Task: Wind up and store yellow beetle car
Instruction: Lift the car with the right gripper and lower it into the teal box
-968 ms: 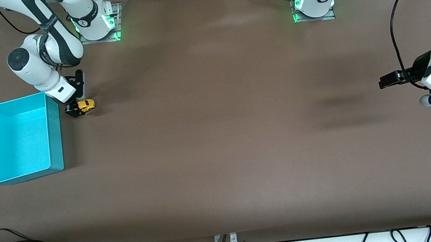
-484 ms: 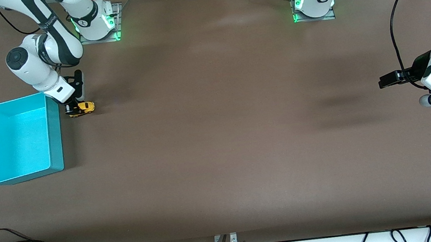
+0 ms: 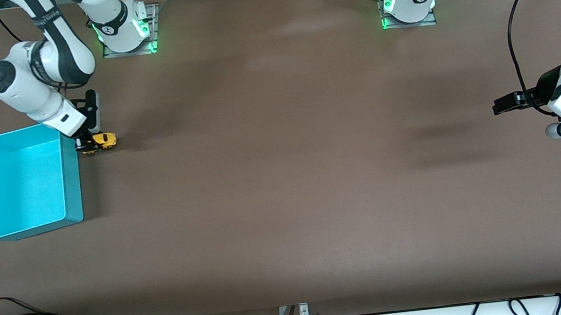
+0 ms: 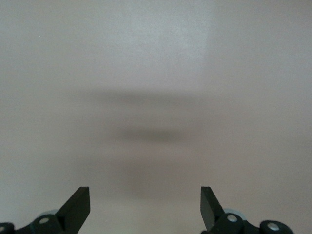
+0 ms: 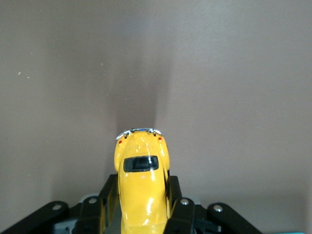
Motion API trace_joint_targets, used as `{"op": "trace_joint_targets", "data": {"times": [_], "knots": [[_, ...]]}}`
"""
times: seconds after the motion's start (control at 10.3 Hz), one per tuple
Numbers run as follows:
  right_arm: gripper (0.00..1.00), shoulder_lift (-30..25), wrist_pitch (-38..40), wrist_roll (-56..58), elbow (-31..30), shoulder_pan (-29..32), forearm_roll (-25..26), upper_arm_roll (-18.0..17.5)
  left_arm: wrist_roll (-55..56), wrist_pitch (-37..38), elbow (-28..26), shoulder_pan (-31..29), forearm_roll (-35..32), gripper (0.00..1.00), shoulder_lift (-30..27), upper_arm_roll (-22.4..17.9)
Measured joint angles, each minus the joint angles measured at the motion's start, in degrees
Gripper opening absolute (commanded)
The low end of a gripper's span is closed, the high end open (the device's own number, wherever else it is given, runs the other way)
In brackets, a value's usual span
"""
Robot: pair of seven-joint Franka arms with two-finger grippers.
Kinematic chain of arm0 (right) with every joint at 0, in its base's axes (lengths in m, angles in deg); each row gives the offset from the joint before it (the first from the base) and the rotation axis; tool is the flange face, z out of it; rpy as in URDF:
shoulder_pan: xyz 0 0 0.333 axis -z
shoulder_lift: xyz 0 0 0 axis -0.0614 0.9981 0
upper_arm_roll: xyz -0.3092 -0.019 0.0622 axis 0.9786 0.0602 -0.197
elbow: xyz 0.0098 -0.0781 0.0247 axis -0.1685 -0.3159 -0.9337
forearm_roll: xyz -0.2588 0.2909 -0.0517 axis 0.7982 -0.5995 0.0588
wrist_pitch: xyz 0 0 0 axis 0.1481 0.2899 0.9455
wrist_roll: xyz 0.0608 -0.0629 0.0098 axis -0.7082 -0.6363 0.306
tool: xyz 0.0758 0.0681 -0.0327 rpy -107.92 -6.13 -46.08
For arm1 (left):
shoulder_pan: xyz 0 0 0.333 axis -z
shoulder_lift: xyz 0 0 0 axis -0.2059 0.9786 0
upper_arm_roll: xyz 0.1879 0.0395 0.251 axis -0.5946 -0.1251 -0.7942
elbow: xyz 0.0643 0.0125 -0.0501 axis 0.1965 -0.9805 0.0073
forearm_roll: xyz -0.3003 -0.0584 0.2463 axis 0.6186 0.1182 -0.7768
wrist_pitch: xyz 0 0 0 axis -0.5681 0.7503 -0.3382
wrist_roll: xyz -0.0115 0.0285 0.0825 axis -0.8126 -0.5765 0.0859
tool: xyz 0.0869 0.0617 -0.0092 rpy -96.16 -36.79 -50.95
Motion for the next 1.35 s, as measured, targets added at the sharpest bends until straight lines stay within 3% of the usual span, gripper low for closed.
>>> {"op": "trace_joint_targets", "data": {"times": [0.48, 1.06, 1.35], "knots": [[0.00, -1.0, 14.1, 9.0, 10.4, 3.8, 0.0, 0.2, 0.0, 0.0, 0.0, 0.0, 0.0, 1.00, 0.0, 0.0], [0.00, -0.8, 18.8, 22.1, 17.5, 14.1, 5.9, 0.5, 0.0, 0.1, 0.0, 0.0, 0.0, 1.00, 0.0, 0.0], [0.00, 3.1, 18.7, 23.7, 18.8, 17.6, 8.0, 0.6, 0.0, 0.1, 0.0, 0.0, 0.0, 1.00, 0.0, 0.0]]}}
